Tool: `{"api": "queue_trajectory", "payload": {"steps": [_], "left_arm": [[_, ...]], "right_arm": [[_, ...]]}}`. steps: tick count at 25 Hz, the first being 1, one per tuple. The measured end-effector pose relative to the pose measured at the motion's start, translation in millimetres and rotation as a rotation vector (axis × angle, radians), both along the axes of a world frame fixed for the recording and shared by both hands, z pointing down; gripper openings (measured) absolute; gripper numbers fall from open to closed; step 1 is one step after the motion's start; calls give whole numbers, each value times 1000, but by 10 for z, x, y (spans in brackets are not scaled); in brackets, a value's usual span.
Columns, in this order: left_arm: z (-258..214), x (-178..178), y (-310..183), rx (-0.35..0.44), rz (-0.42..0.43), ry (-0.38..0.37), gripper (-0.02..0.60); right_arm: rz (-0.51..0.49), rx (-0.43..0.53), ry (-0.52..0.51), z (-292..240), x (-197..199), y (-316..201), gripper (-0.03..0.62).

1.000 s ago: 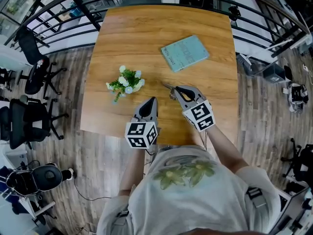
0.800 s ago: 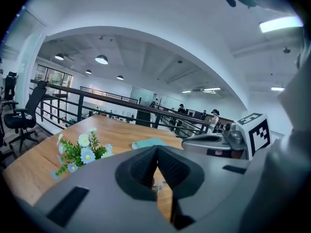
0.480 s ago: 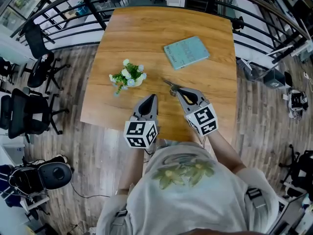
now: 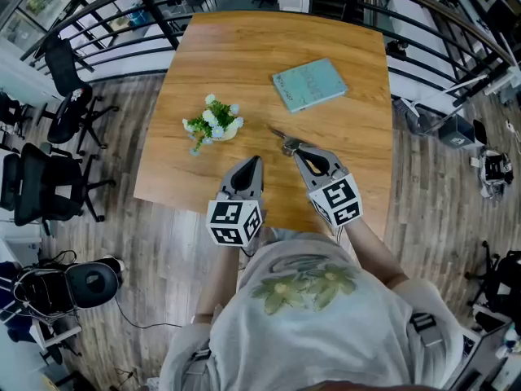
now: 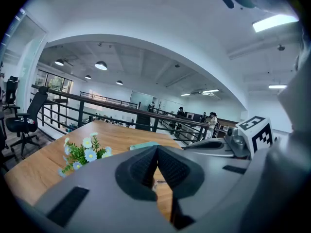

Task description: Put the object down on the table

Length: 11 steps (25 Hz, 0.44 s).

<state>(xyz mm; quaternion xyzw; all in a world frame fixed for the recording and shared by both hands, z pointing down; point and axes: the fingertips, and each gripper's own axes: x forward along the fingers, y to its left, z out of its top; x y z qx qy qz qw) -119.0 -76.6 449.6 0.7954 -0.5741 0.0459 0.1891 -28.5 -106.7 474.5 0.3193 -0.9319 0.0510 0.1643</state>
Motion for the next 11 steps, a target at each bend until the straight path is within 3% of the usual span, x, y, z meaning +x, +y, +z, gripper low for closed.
{"api": "queue_trajectory", "payload": {"steps": [11], "left_arm": [[15,-11,-11,-3,-1,2,14]], "right_arm": [[-3,2,12,26,-11,-15,8]]}}
